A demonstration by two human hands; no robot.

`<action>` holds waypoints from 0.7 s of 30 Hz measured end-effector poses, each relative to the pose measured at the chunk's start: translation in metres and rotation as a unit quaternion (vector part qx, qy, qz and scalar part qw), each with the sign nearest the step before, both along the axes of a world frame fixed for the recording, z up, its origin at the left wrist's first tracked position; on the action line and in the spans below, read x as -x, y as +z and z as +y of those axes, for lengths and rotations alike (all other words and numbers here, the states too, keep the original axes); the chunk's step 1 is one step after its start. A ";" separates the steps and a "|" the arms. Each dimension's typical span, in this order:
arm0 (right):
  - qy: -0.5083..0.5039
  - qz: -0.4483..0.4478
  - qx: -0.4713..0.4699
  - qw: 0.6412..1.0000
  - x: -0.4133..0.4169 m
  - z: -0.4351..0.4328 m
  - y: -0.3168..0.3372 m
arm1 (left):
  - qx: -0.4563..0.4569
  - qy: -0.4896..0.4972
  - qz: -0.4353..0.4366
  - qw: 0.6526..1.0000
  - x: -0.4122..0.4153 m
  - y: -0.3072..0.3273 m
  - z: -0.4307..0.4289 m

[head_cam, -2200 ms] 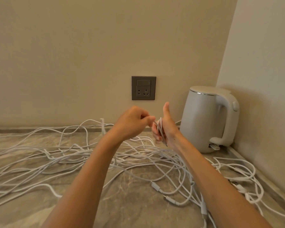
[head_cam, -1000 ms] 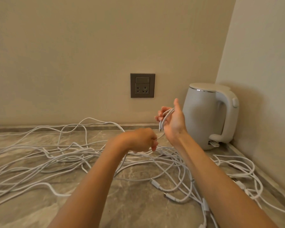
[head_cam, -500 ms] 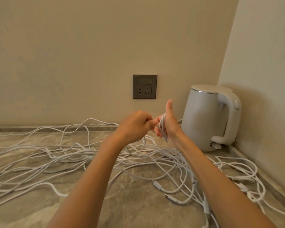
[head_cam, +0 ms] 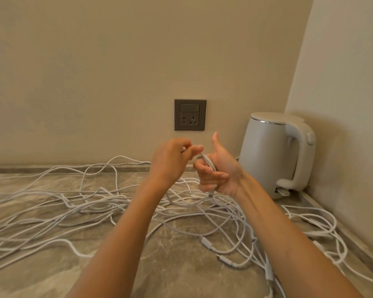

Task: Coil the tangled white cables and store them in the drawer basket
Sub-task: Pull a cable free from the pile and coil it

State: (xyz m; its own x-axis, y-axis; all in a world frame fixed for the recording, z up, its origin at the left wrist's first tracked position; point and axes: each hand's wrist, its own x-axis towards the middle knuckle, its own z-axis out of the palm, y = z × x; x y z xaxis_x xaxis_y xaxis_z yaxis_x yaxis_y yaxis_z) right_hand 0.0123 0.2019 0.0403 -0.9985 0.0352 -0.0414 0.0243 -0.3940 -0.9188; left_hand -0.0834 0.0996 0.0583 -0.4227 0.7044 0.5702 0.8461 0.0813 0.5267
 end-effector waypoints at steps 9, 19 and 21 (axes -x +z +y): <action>0.163 0.132 0.244 0.947 0.007 0.002 -0.008 | 0.041 -0.064 -0.078 0.994 0.001 -0.004 0.008; -0.063 0.164 0.315 0.933 0.001 0.008 -0.004 | 0.188 -0.120 -0.164 0.961 -0.006 -0.018 0.008; -0.135 0.166 0.319 0.923 0.002 0.003 0.000 | 0.219 -0.122 -0.171 0.953 -0.008 -0.019 0.009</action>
State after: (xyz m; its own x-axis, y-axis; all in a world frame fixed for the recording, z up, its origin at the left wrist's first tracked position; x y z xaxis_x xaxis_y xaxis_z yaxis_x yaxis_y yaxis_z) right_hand 0.0107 0.2050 0.0401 -0.9184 0.3583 0.1678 -0.3951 -0.8082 -0.4367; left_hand -0.0753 0.1084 0.0396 -0.3248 0.9440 0.0576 0.6525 0.1796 0.7362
